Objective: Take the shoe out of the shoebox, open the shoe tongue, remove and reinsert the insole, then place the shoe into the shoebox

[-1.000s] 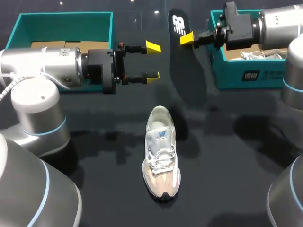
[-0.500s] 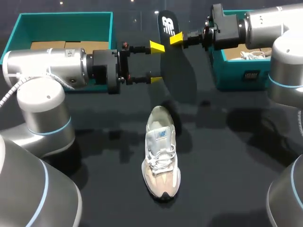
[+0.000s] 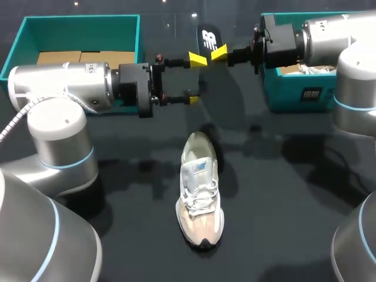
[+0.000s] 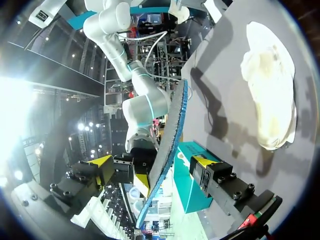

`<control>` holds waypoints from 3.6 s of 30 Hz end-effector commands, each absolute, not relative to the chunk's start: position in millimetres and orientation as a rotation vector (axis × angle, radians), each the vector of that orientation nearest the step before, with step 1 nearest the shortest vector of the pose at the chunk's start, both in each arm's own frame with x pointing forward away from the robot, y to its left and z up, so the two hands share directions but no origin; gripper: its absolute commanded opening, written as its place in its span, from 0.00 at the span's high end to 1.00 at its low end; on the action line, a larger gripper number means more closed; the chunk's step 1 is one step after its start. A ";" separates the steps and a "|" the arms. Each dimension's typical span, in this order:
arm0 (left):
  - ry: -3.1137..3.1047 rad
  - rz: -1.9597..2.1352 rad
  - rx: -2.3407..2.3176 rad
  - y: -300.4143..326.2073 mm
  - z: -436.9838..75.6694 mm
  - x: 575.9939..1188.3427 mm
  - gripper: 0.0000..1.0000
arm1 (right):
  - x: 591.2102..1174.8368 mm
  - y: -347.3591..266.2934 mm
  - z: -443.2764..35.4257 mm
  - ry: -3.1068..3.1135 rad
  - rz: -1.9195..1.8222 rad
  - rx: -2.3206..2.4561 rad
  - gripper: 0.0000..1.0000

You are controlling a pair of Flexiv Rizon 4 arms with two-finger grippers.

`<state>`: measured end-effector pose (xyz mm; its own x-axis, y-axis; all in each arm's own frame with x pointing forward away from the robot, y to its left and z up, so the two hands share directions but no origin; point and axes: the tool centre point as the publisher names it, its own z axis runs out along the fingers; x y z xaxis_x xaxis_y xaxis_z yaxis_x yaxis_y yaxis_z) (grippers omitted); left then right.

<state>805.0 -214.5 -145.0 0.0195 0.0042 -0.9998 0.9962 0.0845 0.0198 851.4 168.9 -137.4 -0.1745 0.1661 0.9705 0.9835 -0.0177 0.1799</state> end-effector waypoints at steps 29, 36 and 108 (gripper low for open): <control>1.239 -1.100 1.189 -242.4 -157.7 821.5 0.88 | 850.7 171.6 -150.5 -1.341 -1.287 -1.306 1.00; 1.247 -1.097 1.192 -245.5 -159.1 822.6 1.00 | 850.7 171.6 -150.5 -1.341 -1.287 -1.306 1.00; 2.228 -1.865 0.329 -157.6 -177.4 818.1 1.00 | 800.8 82.2 -156.0 -1.378 -1.378 -1.288 0.00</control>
